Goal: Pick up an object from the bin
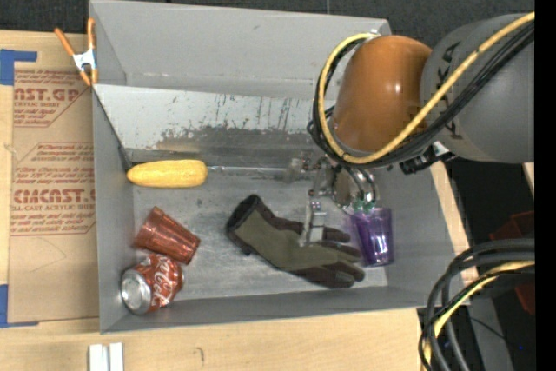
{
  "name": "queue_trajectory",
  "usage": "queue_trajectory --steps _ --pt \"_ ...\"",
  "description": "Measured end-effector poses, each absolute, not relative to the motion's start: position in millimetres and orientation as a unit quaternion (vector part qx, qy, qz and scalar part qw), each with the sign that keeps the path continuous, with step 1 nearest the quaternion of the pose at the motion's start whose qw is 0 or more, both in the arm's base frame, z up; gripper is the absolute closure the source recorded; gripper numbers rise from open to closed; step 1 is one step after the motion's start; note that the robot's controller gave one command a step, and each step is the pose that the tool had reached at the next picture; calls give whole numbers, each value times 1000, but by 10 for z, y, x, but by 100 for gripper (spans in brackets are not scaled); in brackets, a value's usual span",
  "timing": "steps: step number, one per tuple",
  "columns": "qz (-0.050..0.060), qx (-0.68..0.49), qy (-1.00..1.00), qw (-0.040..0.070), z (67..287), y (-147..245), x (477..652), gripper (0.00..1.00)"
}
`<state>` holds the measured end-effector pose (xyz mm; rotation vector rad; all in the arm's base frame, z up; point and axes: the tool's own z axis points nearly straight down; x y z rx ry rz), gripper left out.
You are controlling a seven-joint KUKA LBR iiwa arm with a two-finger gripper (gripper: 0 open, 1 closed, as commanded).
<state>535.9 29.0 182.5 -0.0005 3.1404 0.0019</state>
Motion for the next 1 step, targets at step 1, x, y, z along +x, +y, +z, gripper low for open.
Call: queue_trajectory --steps 1 --pt "1 20 1000 3 1239 116 5206 0"
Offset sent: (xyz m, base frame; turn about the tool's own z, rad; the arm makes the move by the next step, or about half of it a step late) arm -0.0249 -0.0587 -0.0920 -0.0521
